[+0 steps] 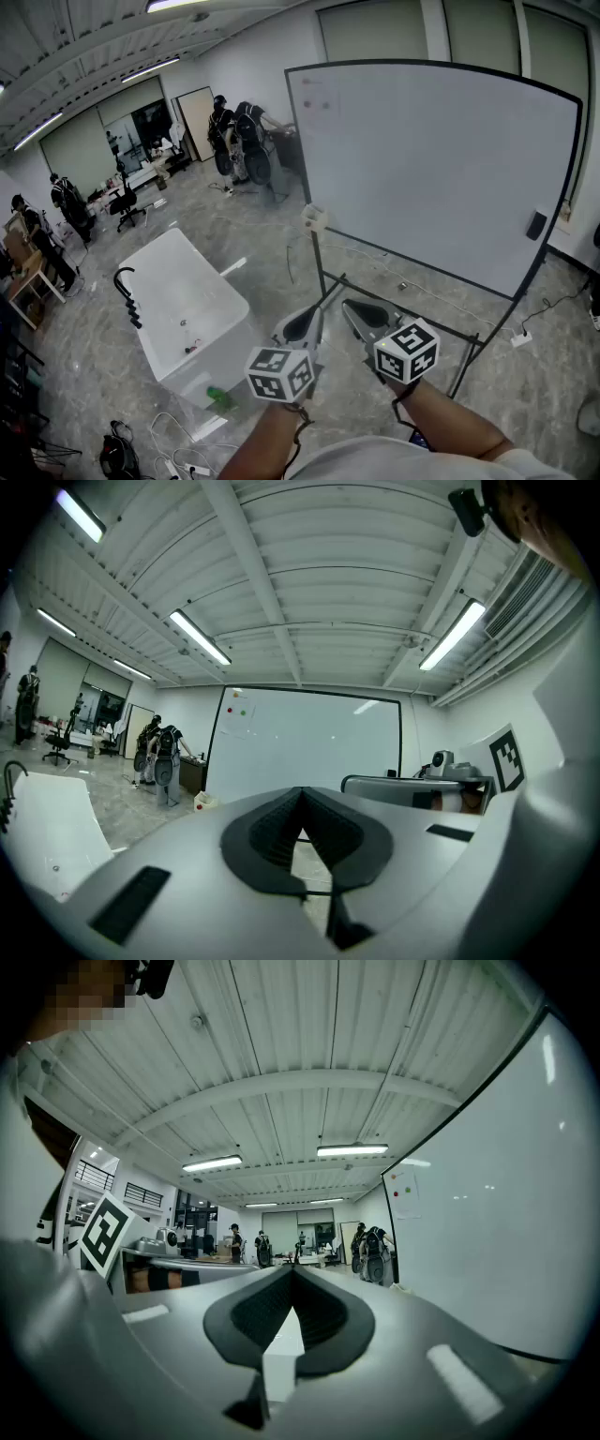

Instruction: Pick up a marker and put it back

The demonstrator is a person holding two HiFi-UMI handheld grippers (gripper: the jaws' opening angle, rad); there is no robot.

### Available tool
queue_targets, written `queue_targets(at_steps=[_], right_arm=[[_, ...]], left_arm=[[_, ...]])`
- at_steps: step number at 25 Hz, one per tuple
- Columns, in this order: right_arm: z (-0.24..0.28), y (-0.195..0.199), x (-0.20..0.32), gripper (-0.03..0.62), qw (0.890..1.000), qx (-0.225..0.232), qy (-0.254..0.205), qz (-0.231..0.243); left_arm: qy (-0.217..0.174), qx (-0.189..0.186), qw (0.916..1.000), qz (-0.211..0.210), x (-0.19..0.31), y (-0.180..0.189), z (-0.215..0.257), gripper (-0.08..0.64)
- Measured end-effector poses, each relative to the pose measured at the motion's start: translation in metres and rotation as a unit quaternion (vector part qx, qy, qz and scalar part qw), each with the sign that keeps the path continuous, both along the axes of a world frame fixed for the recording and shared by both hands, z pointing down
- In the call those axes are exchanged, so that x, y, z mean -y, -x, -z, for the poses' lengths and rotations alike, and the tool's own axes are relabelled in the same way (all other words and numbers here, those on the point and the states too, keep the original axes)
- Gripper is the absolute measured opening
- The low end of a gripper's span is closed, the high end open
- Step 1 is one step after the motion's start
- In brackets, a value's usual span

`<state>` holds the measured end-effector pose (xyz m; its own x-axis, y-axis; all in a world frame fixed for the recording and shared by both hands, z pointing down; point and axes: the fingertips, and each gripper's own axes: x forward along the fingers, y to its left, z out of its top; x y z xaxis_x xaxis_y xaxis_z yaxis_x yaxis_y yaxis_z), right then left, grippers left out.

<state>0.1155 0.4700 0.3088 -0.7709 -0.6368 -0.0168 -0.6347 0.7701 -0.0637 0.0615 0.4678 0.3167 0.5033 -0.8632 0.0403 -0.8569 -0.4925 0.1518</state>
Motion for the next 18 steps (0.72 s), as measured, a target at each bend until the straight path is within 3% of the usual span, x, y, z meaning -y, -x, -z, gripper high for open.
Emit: queue_targets(at_steps=[10, 18], right_arm=[[0.006, 0.014, -0.005, 0.002, 1.000, 0.020, 0.004, 0.002], [-0.010, 0.064, -0.006, 0.002, 0.999, 0.026, 0.019, -0.020]], left_arm=[[0.014, 0.001, 0.9998, -0.012, -0.001, 0.013, -0.007, 0.002], [0.020, 0.006, 0.9989, -0.043, -0.002, 0.060, -0.016, 0.002]])
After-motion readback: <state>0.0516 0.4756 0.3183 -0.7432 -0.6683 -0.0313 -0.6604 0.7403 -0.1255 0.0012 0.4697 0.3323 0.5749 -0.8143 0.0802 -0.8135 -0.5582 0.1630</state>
